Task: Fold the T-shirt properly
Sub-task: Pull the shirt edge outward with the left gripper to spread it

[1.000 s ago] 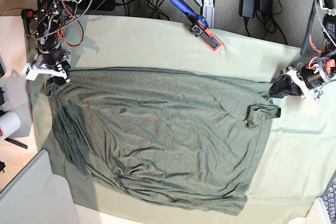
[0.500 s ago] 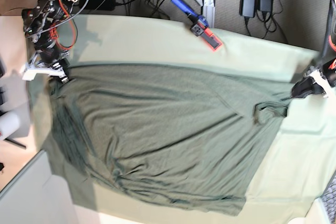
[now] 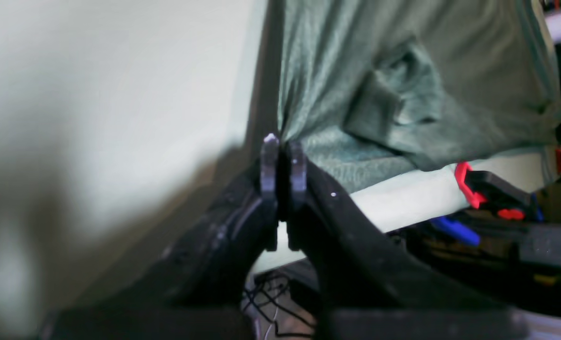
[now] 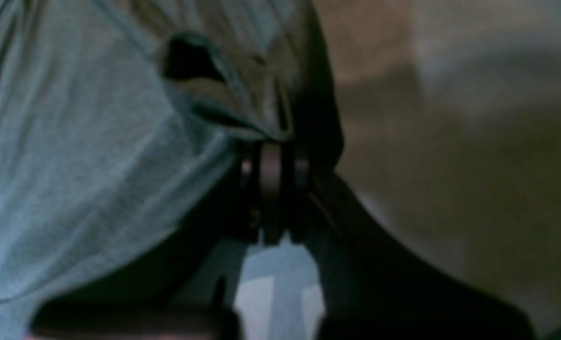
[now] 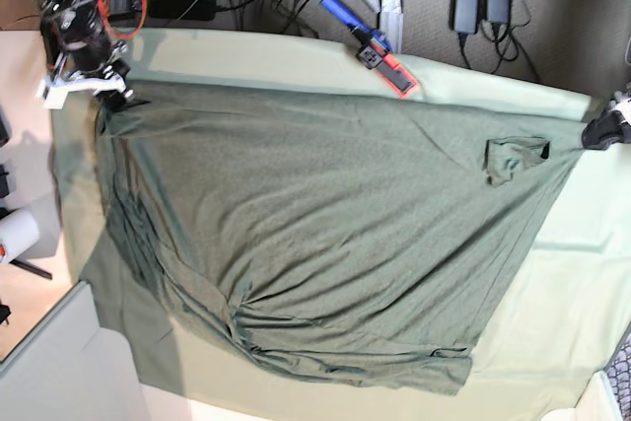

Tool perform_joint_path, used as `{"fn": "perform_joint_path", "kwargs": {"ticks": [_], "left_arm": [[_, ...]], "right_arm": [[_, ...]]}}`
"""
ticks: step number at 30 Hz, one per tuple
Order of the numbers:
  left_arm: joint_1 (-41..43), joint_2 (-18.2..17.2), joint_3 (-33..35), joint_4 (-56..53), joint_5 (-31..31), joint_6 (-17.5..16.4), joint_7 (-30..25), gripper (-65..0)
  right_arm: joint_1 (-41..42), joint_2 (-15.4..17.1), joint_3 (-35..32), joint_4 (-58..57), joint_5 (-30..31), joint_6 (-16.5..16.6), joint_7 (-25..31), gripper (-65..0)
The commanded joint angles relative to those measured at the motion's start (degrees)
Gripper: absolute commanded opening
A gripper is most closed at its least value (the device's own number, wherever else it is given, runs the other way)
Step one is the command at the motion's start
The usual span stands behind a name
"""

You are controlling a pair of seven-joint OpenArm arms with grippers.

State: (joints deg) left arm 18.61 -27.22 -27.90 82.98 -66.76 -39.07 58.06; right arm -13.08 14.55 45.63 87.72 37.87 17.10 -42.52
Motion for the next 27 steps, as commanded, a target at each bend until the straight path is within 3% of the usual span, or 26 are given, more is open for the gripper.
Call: {"fn": "perform_joint_path", "kwargs": {"ticks": [1,12,25,26,27], "left_arm": [[1.16,-1.4,-1.44,1.2,-1.16,-0.93,-0.52,-65.0],[8.81,-1.38,-2.62,8.83,-1.79,-0.93,-0.37,-65.0],[8.85,-1.38,-2.6,9.6,-1.55,-0.93,-0.79,-65.0],[8.85,-1.38,-2.6,9.6,-1.55,-0.93,-0.92,-60.7],[8.85,-1.36,-2.6,9.6,-1.27,-0.93,-1.27,-56.2]], "right_arm": [[-0.7,1.29,0.48,1.68,0.48,-0.17,1.75,-65.0],[-5.42,1.31,0.55,4.35,0.72,-0.17,1.55,-65.0],[-6.29,1.31,0.55,4.42,0.7,-0.17,2.8,-65.0],[-6.29,1.31,0.55,4.42,0.7,-0.17,2.89,-64.5],[-6.29,1.31,0.55,4.42,0.7,-0.17,2.89,-58.5]]}}
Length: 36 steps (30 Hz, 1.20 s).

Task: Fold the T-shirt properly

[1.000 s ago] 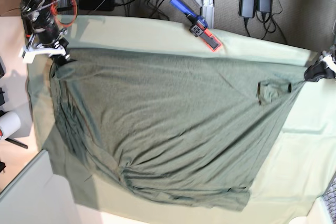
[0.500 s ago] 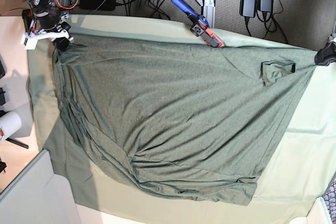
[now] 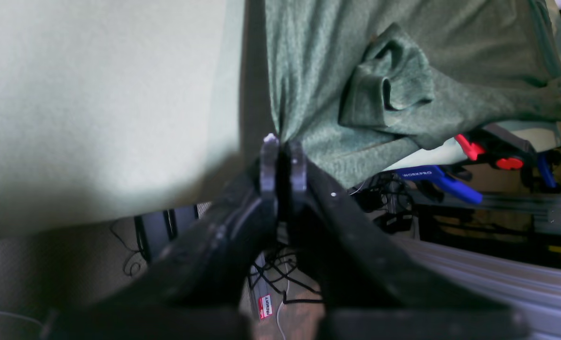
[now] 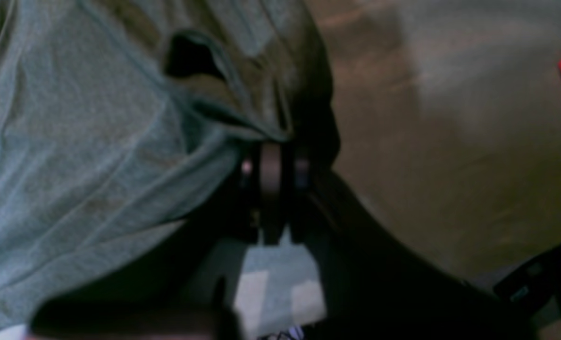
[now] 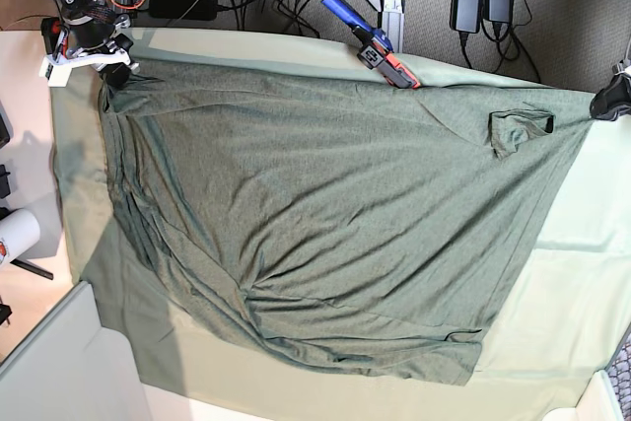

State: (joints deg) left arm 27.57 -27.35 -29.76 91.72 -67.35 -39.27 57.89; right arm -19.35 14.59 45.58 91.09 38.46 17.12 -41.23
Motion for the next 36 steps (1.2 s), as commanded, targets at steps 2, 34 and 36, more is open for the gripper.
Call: {"fn": "perform_joint_path", "kwargs": {"ticks": [2,34,36], "left_arm": [[-0.11,-1.25,-0.74,0.85,-0.52,-0.73,-1.6,-50.7],[-7.67,-1.88,25.29,18.05,30.4,-0.73,-14.62,-29.3],[-8.28,-1.86,27.67,17.94,33.53,-0.73,-15.74,-29.3]], "right_arm": [[0.15,1.27,0.59,1.05,0.09,-0.2,1.99,-47.4],[5.2,1.27,0.57,1.05,-2.47,-0.17,1.79,-35.9],[5.18,1.29,0.57,1.05,-2.51,-0.17,1.79,-35.9]]}}
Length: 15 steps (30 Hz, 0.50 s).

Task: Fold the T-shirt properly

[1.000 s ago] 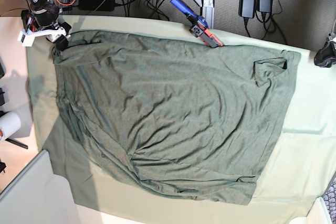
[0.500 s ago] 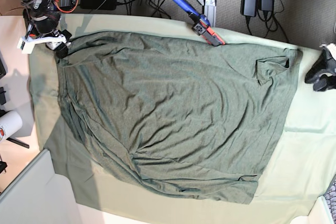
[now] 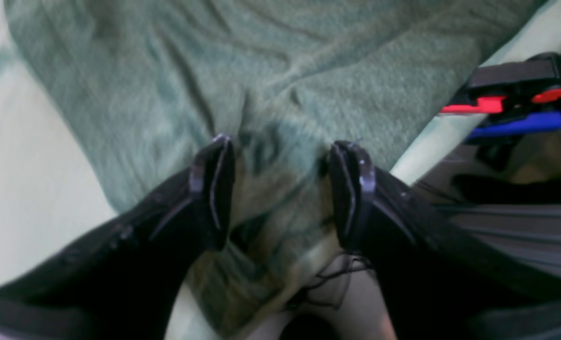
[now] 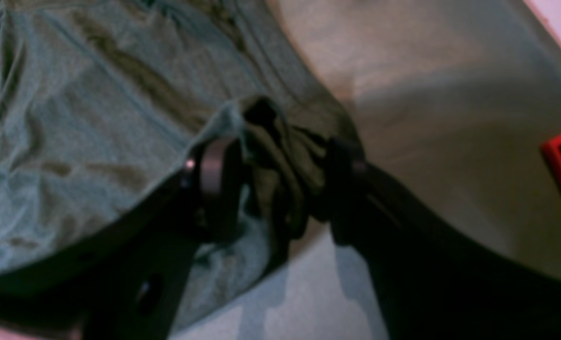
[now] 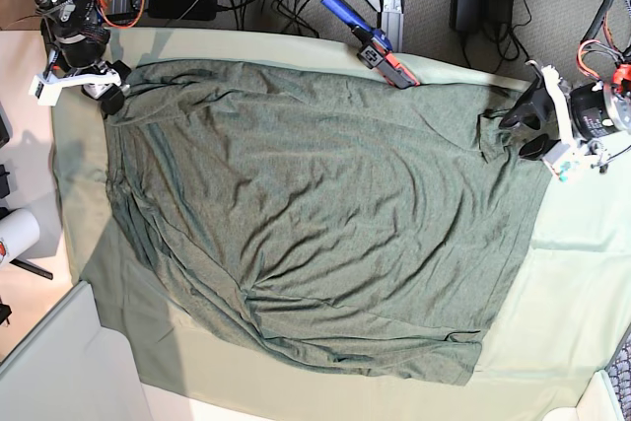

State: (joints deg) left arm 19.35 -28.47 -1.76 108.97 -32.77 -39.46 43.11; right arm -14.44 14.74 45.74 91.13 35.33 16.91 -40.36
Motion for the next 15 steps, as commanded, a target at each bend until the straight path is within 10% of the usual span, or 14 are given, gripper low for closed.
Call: {"fn": "perform_joint_path", "kwargs": {"ticks": [1,15], "left_arm": [[-0.2,-0.7,0.7,0.55,0.63,-0.54,-1.92,-29.3],[-5.22,0.22,6.36,-6.84,8.02,-0.54,-6.08,-29.3]], "right_arm": [[0.26,1.11,0.42,1.01,0.61,0.02,0.9,-35.9],[0.28,1.11,0.42,1.01,0.48,0.04,0.87,-35.9]]}}
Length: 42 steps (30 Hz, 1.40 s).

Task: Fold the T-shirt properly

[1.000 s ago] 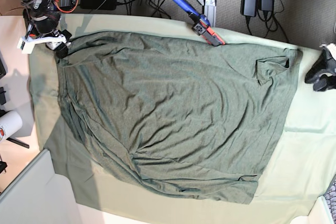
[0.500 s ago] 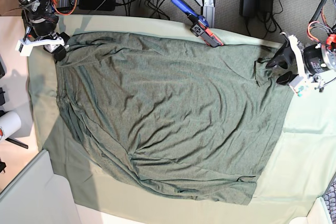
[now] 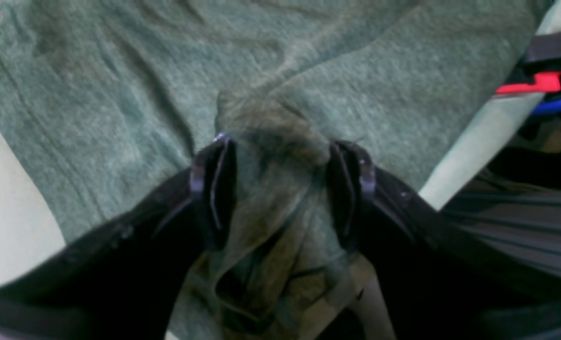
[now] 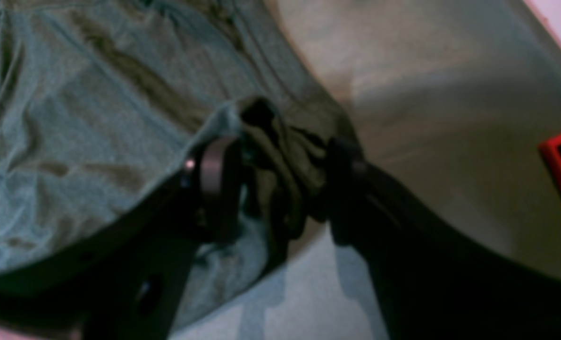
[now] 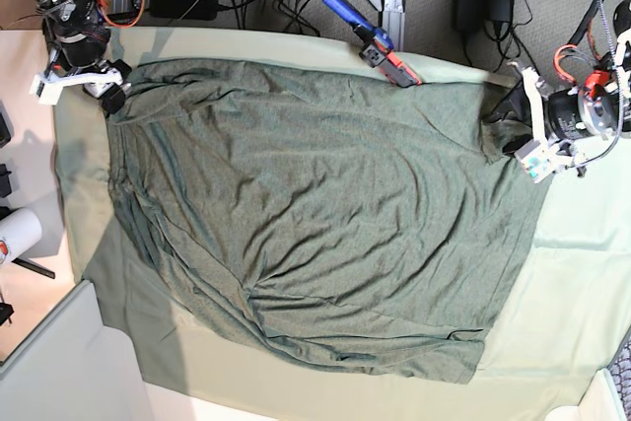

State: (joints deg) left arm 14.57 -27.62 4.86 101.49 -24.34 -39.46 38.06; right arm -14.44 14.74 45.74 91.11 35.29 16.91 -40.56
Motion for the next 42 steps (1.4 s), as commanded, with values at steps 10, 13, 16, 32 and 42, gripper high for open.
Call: {"fn": "perform_joint_path", "kwargs": {"ticks": [10,13,16,32,42], "left_arm": [[-1.05,-0.7,-0.28,2.05,-1.31,-0.54,-0.74,-65.0],[-1.9,-1.07,-0.39,5.53,-3.3,-0.54,-0.09,-65.0],[-3.04,-1.14,-0.46,7.37,-3.3,-0.54,-0.09,-65.0],[-19.26,-1.11,-0.44,-5.66,-3.23,-0.54,-0.2,-65.0],[-20.74,-1.11,-0.44,-11.13,-7.8,-0.54,4.31,-61.4]], "right_arm": [[0.28,1.14,0.42,1.03,0.5,0.02,1.14,-35.9],[0.28,1.14,0.42,1.03,0.5,0.04,1.29,-35.9],[0.28,1.14,0.42,1.03,0.46,0.04,1.29,-35.9],[0.44,1.14,0.42,1.03,0.44,0.04,1.95,-35.9],[0.42,1.14,0.42,1.03,0.44,0.04,1.95,-35.9]]}}
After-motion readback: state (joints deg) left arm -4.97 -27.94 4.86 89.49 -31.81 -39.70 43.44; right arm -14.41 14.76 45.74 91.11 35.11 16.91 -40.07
